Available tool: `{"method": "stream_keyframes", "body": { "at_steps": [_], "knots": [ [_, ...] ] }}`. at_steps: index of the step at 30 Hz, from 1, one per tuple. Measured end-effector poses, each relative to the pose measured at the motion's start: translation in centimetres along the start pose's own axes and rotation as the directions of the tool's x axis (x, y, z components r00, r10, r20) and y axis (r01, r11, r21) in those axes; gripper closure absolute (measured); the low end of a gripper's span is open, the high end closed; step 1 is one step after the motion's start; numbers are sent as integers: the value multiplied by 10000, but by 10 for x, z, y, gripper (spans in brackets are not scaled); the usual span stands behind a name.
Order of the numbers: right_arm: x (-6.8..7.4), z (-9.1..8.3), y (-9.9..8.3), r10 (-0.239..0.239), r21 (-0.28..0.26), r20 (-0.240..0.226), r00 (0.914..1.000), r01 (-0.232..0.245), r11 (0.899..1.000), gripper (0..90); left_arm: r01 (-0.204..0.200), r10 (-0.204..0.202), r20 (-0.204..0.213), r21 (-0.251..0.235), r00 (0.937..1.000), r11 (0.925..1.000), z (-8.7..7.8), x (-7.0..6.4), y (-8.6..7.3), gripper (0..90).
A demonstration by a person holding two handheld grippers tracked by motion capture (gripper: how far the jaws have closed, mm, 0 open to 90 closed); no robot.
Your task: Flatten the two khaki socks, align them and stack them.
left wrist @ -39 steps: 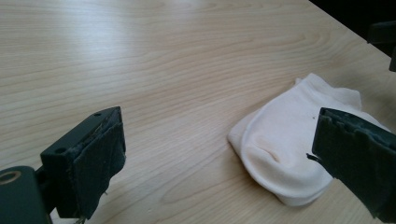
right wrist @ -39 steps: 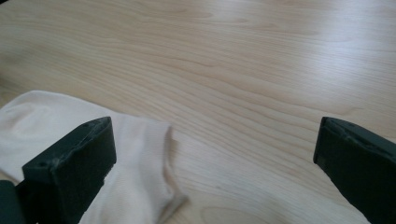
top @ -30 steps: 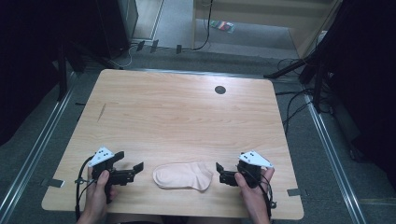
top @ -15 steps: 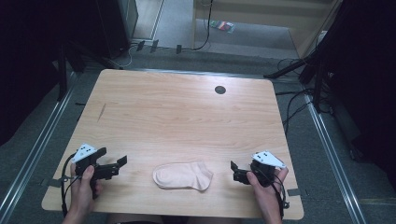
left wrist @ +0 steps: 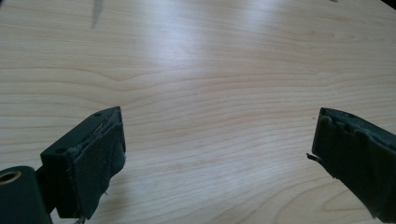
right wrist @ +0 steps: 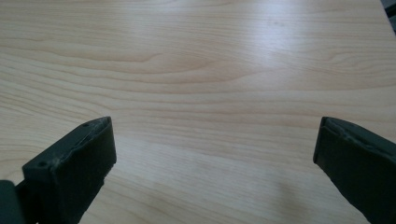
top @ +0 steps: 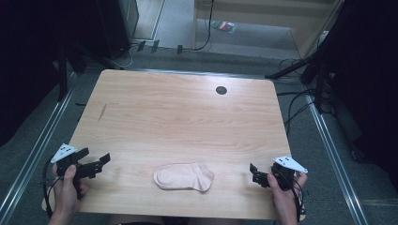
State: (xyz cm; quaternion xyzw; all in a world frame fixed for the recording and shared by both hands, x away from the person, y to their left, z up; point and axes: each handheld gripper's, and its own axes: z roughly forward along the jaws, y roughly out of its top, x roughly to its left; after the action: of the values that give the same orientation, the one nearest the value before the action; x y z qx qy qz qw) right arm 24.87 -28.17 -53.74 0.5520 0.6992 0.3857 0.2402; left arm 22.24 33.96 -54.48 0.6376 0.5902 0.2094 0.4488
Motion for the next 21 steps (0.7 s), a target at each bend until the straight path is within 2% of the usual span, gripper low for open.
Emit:
{"method": "stream_keyframes", "body": {
  "at_steps": [4,12,14,17,21],
  "knots": [
    [-9,0,-4,122,111,171,9998,-124,9999,0,-60,63,-354,92,9994,9999,-6,12,-2,28],
    [-23,-7,-14,8,369,443,9990,-24,9993,0,330,-341,-809,-150,9961,9993,-17,35,-3,29],
    [-29,-12,-18,101,267,424,9991,-112,9996,0,394,-412,-824,-233,9958,9990,-17,36,-3,28],
    [-35,-18,-22,456,132,287,9985,-460,9989,0,263,-269,-924,-83,9954,9996,-14,34,-4,29],
    [-39,-18,-22,726,70,289,9969,-728,9973,0,196,-191,-928,46,9955,9998,-12,33,-5,29]
  ]
}}
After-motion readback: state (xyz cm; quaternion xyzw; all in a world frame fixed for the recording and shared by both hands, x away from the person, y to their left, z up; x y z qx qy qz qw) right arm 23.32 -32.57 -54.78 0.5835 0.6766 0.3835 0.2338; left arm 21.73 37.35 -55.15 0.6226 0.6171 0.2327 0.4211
